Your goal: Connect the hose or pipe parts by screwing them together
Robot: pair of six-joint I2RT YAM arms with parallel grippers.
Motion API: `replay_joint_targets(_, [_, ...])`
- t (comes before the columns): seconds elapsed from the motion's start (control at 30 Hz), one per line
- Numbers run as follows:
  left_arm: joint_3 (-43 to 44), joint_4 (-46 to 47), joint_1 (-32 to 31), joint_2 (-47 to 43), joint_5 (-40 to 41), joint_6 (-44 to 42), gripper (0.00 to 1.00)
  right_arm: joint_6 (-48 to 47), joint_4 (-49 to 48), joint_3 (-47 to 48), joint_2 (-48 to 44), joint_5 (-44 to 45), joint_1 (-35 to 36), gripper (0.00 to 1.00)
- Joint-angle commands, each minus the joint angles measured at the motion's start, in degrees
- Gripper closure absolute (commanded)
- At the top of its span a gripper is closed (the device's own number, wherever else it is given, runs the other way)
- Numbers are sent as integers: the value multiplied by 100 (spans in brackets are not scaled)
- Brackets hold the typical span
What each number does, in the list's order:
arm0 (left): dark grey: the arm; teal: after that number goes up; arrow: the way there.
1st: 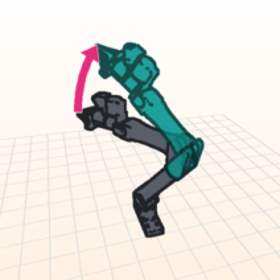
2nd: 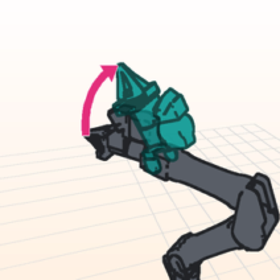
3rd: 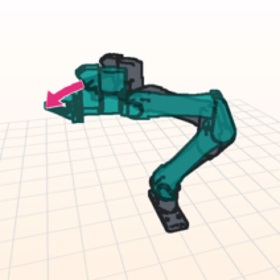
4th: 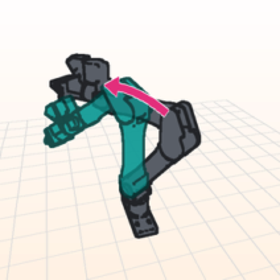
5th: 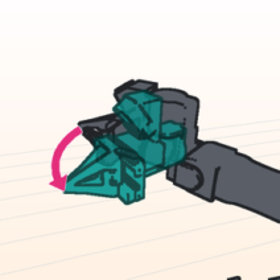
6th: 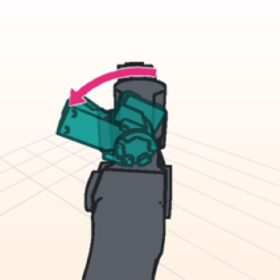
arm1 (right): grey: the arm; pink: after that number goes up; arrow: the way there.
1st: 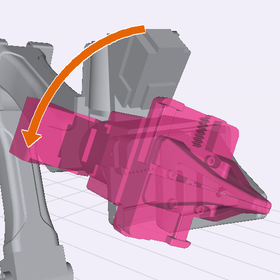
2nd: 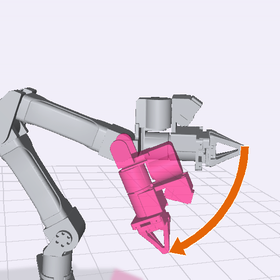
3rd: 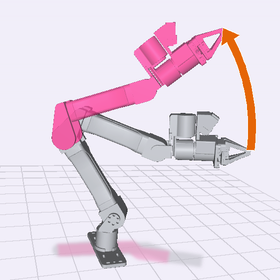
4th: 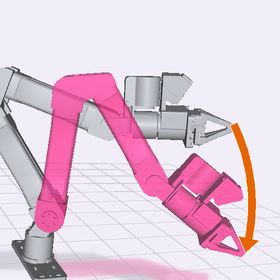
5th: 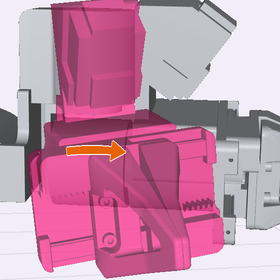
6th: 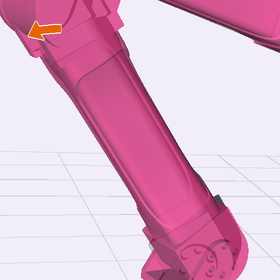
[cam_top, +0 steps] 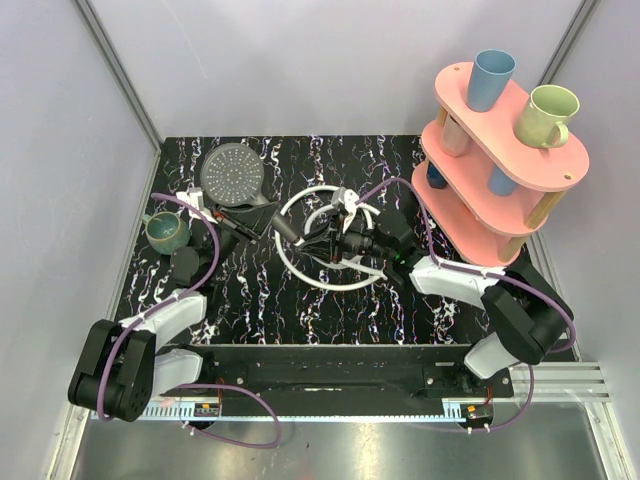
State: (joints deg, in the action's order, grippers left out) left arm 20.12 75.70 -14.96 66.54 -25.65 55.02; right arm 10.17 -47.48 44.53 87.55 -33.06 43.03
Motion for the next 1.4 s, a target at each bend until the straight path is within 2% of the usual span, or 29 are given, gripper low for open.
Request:
replay_joint_targets(0.0, [18, 1975, -227, 95, -1451, -168, 100, 722, -2230, 363, -247, -481, -408, 100])
replay_joint_targets(0.3, [343, 1975, -297, 412, -1891, -238, 100, 1179, -2379, 539, -54, -1484, -734, 100])
replay_joint_targets(0.53, [519, 1984, -341, 500, -1961, -247, 100, 2188, -3652, 644, 385, -1852, -1024, 100])
replay_joint_targets(0.73, [730, 1975, -402, 658, -2119, -351, 100, 2804, -4022, 978, 746, -2213, -1165, 100])
replay_joint_targets(1.0, [888, 1975, -552, 948, -2102, -607, 100, 2911, -4067, 1145, 684, -2135, -1244, 100])
replay_joint_targets(1.37, [1275, 1992, -684, 1282, -2050, -431, 100, 3219, -4076, 1505, 948, -2758, -1349, 100])
